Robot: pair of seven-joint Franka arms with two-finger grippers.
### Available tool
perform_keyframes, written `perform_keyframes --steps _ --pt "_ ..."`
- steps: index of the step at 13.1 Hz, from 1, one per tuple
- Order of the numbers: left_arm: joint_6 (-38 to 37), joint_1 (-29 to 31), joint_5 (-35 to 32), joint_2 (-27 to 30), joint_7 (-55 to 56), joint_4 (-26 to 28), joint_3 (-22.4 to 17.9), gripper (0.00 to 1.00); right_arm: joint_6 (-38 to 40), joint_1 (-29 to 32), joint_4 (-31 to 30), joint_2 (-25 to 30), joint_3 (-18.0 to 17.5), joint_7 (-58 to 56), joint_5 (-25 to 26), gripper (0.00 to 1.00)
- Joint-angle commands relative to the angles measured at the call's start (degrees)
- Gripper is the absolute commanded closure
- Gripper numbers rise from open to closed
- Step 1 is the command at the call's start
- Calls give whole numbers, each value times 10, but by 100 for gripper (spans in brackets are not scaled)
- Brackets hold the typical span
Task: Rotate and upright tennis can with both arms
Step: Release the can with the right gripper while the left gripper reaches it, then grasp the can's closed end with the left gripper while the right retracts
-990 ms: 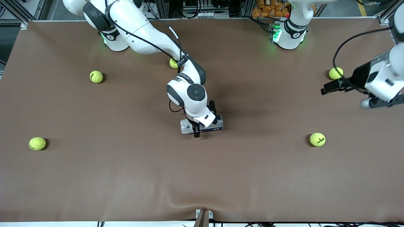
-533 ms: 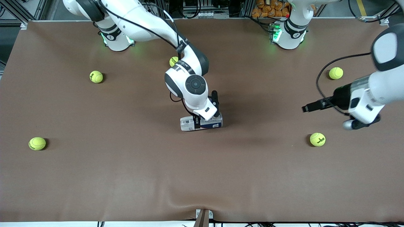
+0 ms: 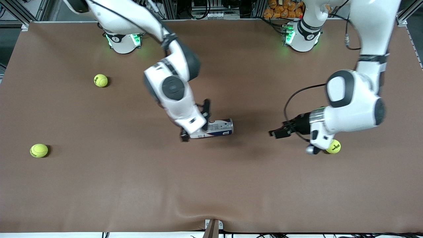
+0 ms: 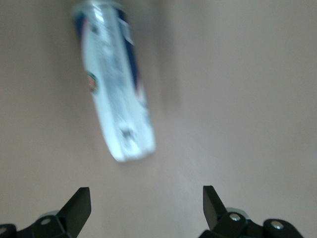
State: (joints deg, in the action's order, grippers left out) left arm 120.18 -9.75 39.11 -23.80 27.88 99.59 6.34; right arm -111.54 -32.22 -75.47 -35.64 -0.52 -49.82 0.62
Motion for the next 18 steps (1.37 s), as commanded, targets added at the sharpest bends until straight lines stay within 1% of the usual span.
perform_keyframes --steps 1,3,5,7,9,11,14,16,18 --pt "51 -30 59 -32 -5 15 -1 0 25 60 -17 39 -9 -5 -12 0" --pt "57 -36 116 -64 -68 17 3 0 40 102 -19 51 -8 -4 -12 0" --pt "67 -46 176 -74 -133 33 4 0 53 146 -21 63 -6 3 -12 0" --pt "102 -57 239 -76 -196 54 4 0 67 190 -27 78 -5 9 -10 0" --pt "104 -59 322 -81 -283 72 5 0 68 230 -49 102 -5 51 -9 0" --pt "103 -59 382 -90 -362 85 6 0 68 242 -92 149 -5 125 -5 0" --pt "100 -60 427 -111 -434 85 7 0 68 268 -158 213 -3 219 -3 0" --pt "87 -60 435 -121 -438 81 8 0 78 283 -193 251 -3 277 -3 0" --pt "68 -55 439 -131 -438 77 9 0 96 282 -222 285 -4 361 -3 0"
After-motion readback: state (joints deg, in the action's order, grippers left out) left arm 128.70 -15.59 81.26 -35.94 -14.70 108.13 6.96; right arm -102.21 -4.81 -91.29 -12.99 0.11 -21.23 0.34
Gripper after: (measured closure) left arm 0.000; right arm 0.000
